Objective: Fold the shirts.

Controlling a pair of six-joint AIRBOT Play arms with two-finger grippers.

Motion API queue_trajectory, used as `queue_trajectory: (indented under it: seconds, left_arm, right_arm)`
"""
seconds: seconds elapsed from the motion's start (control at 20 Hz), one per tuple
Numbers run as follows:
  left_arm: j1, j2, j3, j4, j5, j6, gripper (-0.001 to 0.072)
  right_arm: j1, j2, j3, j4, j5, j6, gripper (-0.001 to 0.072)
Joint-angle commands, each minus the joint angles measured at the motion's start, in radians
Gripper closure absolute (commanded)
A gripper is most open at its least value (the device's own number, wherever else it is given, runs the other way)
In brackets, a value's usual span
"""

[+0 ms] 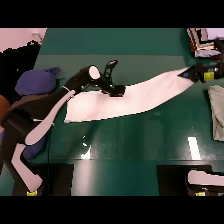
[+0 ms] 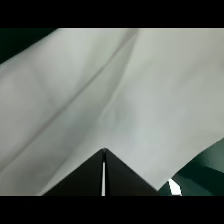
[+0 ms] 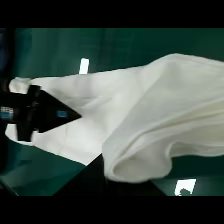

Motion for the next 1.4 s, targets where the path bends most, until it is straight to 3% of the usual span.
queue_trajectory:
  seconds: [0.0, 0.35, 0.6, 1.0, 1.25, 1.3, 1.35]
  left_arm:
    - [-0.042, -0.074, 0.058, -0.024, 0.002, -0.025, 0.0685]
    - [-0.069, -0.090, 0.058, -0.050, 0.035, -0.024, 0.0684]
    - [-0.043, -0.072, 0.063, -0.044, -0.034, -0.024, 0.0685]
    - [0.228, 0.164, 0.068, 0.138, -0.188, 0.007, 0.0684]
    - [0.453, 0.367, 0.068, 0.274, -0.285, 0.038, 0.0684]
    - [0.489, 0.397, 0.068, 0.276, -0.290, 0.039, 0.0684]
    - [0.524, 0.426, 0.068, 0.276, -0.291, 0.038, 0.0684]
  right_arm:
    - [0.101, 0.029, 0.124, 0.036, 0.033, 0.051, 0.0696]
    - [0.309, 0.029, 0.258, 0.036, 0.008, 0.071, 0.0696]
    - [0.395, 0.029, 0.263, 0.037, -0.041, 0.061, 0.0696]
    - [0.618, -0.056, 0.264, 0.046, -0.169, 0.017, 0.0695]
    - [0.899, -0.255, 0.331, 0.044, -0.437, -0.041, 0.0692]
    - [0.951, -0.315, 0.383, 0.042, -0.470, -0.048, 0.0668]
    - [0.993, -0.369, 0.435, 0.031, -0.490, -0.050, 0.0523]
